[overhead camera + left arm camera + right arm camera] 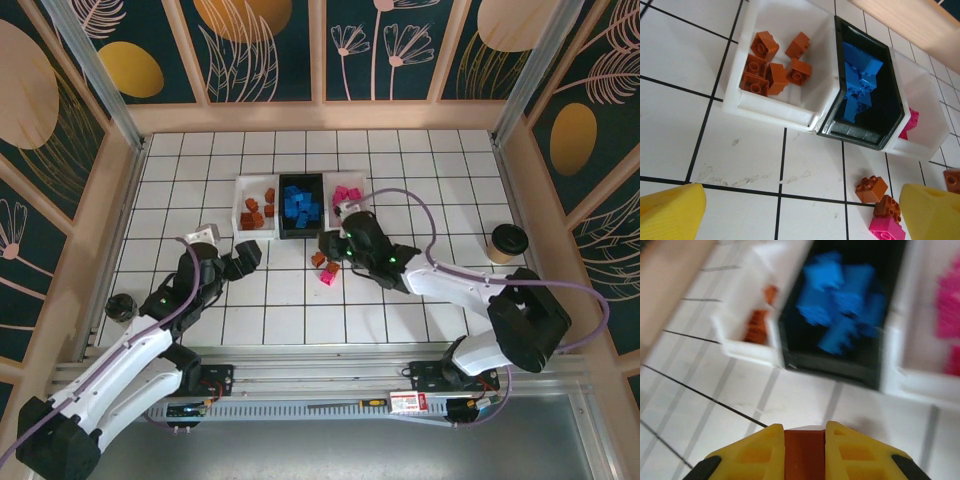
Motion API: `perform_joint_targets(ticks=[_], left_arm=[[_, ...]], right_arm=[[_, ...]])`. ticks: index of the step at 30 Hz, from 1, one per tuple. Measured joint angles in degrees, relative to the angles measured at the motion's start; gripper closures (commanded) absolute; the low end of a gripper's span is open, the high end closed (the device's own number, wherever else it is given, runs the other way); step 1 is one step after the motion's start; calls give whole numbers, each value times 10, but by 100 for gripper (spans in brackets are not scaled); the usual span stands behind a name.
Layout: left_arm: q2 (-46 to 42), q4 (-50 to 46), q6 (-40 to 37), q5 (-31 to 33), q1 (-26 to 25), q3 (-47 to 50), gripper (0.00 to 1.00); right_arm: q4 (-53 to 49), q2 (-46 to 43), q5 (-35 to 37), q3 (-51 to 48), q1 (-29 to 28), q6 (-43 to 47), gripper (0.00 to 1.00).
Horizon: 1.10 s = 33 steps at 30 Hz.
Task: Sort the legos into containers by color
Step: Place the lego in the container.
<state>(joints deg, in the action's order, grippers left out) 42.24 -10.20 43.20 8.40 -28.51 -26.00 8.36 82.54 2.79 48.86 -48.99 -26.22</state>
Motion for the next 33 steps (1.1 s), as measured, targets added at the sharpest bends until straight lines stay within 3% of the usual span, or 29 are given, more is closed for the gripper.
perform_joint_targets(ticks=[14,17,19,22,27,33], left_arm=[[-31,-26,21,9,0,12,1],[-39,-31,22,9,0,13,2],[-42,-36,23,9,0,13,2],[-43,-42,24,9,0,14,1],[-43,-46,23,6,0,14,2],[11,-24,7,-36,0,7,10]], right_arm=[[10,358,-50,402,-16,34,82],[3,417,-55,462,-14,33,72],[-2,444,-56,492,-10,30,55],[-5,462,-59,517,-4,25,42],[11,452,-59,509,3,19,39],[44,323,-55,355,3,18,38]])
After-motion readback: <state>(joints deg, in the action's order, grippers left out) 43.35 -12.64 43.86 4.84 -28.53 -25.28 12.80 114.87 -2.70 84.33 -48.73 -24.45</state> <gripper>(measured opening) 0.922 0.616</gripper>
